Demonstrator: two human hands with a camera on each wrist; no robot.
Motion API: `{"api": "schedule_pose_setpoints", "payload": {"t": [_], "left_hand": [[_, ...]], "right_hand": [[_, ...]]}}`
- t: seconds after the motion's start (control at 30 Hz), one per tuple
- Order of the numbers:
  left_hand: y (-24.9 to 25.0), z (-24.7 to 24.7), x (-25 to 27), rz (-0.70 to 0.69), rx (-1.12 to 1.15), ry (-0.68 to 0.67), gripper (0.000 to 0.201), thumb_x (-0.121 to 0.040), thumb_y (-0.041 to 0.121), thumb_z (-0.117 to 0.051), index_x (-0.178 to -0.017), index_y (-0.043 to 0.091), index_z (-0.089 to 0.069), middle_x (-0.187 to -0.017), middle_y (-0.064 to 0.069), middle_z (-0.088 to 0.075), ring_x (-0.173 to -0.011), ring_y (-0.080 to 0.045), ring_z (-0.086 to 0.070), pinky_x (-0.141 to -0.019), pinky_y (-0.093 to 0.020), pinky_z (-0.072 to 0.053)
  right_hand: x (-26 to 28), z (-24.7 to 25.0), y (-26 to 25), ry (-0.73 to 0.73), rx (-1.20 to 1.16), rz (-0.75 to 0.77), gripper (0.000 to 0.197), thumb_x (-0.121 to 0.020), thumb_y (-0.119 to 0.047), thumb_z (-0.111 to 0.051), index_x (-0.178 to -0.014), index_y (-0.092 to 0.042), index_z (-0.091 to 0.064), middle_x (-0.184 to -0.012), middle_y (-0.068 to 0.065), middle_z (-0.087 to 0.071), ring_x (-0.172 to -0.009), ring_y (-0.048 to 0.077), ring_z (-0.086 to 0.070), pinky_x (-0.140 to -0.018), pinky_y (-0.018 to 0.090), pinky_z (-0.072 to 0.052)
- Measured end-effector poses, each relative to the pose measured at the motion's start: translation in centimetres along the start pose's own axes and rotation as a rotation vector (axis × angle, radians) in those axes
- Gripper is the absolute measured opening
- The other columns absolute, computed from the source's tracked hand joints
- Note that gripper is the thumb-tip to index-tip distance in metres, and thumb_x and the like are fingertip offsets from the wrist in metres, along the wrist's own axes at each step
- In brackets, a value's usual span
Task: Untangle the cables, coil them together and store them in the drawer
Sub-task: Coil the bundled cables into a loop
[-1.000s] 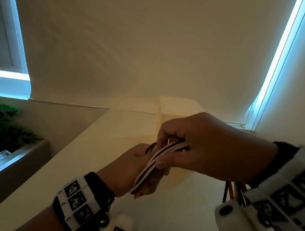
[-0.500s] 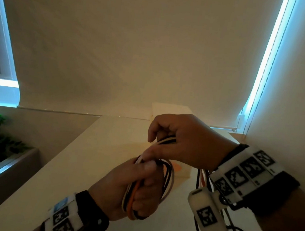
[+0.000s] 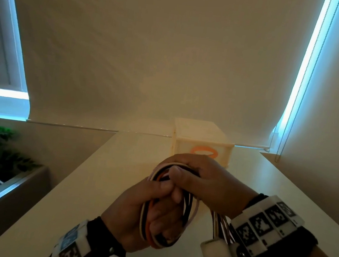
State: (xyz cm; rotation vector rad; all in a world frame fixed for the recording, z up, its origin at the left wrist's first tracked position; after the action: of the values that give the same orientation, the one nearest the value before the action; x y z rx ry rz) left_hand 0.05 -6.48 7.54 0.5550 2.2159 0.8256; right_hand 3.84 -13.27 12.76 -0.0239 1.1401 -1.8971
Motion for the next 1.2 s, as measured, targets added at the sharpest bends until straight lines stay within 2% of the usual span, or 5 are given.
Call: {"api": "schedule_pose_setpoints", "payload": {"t": [0.17,0.3,0.6,0.77,1.2], "left_hand": [[-0.6,-0.8,0.2,0.01,0.054,-0.08,0.025,-0.099,0.018,-0.048,-0.092,-0.002,-0.063,-0.052,-0.001,-0.054,-0.055,-0.012,-0.064,-0.068,-0.032,-0.055],[-0.6,-0.3,0.6,0.019,0.106,-0.087,0.034,-0.095,0.012,-0.045,-0.115,-0.005,-0.067,-0.056,-0.004,-0.059,-0.062,-0.015,-0.067,-0.086,-0.038,-0.056],[0.3,1.3,0.6,-0.019,0.176,0.048,0.03,-0.095,0.01,-0.04,-0.117,-0.002,-0.057,-0.065,-0.005,-0.05,-0.066,-0.016,-0.061,-0.109,-0.045,-0.033],[0.9,2.9,0.4,-0.083,0.169,0.127,0.047,-0.098,0.008,-0.031,-0.139,-0.005,-0.051,-0.119,-0.017,-0.067,-0.117,-0.031,-0.06,-0.117,-0.049,-0.027],[2.2,4.5,-0.3,-0.193,-0.028,0.225,0.056,-0.092,0.003,-0.05,-0.148,0.0,-0.045,-0.16,-0.015,-0.036,-0.148,-0.039,-0.031,-0.121,-0.053,-0.022]], "right_hand": [[-0.4,-0.6,1.1,0.17,0.004,0.0,0.053,-0.086,-0.059,-0.053,-0.075,-0.007,-0.064,-0.072,0.018,-0.063,-0.067,0.033,-0.059,-0.067,0.051,-0.051],[-0.3,-1.9,1.3,0.197,-0.171,-0.029,0.041,-0.092,-0.047,-0.057,-0.063,-0.019,-0.056,-0.06,-0.009,-0.053,-0.057,0.006,-0.05,-0.055,0.02,-0.042],[0.3,-3.0,3.3,0.2,-0.434,-0.233,0.033,-0.1,-0.037,-0.046,-0.083,-0.018,-0.068,-0.083,0.008,-0.067,-0.081,0.021,-0.063,-0.079,0.037,-0.052],[1.9,-4.2,5.1,0.281,-0.547,-0.375,0.055,-0.103,0.001,-0.038,-0.07,-0.031,-0.068,-0.06,-0.009,-0.06,-0.049,-0.002,-0.058,-0.05,0.01,-0.046],[5.5,-6.8,5.1,0.249,-0.833,-0.71,0.034,-0.106,-0.042,-0.036,-0.084,-0.018,-0.046,-0.055,-0.002,-0.03,-0.042,0.009,-0.024,-0.04,0.016,-0.019]]}}
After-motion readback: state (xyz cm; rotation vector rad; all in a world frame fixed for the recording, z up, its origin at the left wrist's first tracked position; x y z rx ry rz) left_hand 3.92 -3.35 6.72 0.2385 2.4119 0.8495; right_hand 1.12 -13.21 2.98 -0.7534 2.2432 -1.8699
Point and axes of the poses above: each hand's wrist, its own x-axis away from the middle knuckle, its own z-axis out of the back of the hand, y = z × x, the point moved 7 cm from there along -x, towards the middle knuckle
